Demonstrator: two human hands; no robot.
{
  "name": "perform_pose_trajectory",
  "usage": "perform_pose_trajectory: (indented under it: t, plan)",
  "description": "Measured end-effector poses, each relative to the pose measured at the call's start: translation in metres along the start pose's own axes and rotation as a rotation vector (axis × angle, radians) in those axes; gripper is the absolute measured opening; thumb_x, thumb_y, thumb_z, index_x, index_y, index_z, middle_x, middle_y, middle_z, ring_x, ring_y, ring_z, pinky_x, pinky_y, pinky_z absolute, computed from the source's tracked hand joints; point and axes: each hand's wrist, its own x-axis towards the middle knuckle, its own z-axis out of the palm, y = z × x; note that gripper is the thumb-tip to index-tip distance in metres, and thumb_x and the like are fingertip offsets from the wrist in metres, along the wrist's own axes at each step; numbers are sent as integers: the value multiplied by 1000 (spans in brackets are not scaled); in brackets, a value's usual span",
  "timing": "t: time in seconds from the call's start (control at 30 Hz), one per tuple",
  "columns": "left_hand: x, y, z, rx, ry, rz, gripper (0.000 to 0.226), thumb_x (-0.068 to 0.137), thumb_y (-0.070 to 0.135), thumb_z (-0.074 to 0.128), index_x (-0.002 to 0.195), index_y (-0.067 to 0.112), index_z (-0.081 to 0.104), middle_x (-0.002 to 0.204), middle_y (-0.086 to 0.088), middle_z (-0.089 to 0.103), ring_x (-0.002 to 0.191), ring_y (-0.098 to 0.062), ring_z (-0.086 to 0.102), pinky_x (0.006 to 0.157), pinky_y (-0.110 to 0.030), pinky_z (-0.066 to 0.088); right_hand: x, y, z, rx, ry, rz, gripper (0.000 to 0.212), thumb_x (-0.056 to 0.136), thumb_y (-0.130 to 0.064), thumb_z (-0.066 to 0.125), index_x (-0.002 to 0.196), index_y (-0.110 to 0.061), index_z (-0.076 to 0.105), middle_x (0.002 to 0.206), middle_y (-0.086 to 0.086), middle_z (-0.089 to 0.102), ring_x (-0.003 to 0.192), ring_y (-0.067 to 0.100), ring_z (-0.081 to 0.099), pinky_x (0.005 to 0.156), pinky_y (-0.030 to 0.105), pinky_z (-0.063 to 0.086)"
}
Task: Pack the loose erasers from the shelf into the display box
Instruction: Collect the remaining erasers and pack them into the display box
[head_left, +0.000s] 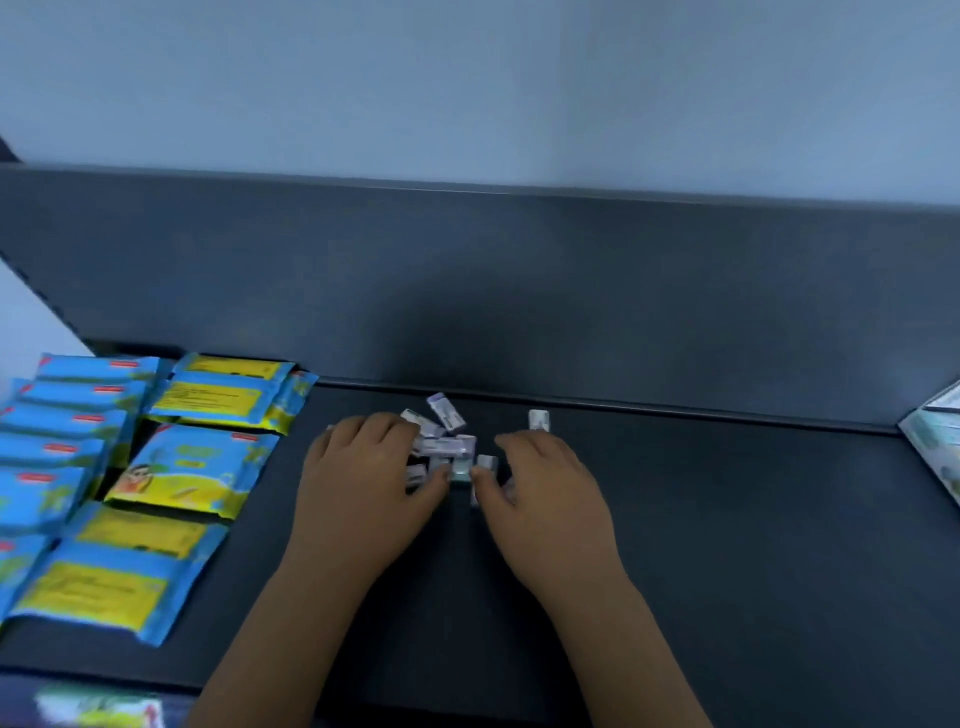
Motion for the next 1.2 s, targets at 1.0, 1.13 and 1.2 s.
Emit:
perform_pose_trajectory:
  t: [1.0, 1.13, 1.2]
  plan:
    - [-3, -103, -13, -246, -218, 173, 22, 74, 47, 69, 73, 30, 55, 85, 13, 51, 86, -14, 45, 70, -37, 46, -3, -78, 60, -234, 70, 8, 16, 84, -33, 68, 96, -23, 71, 123, -6, 51, 124, 19, 43, 98, 37, 46]
    - [-3, -100, -10, -211, -207, 178, 26, 76, 51, 73, 88, 30, 65, 90, 12, 57, 87, -15, 47, 70, -35, 45, -1, -77, 62, -231, 117, 17, 16, 85, -39, 70, 90, -24, 75, 119, -6, 59, 122, 21, 48, 93, 40, 49]
    - [-3, -99, -8, -210, -216, 183, 23, 79, 49, 73, 92, 31, 70, 93, 12, 58, 89, -15, 48, 69, -32, 44, -1, -76, 60, -229, 111, 0, 15, 86, -37, 70, 89, -24, 74, 116, -6, 59, 118, 20, 49, 91, 38, 49]
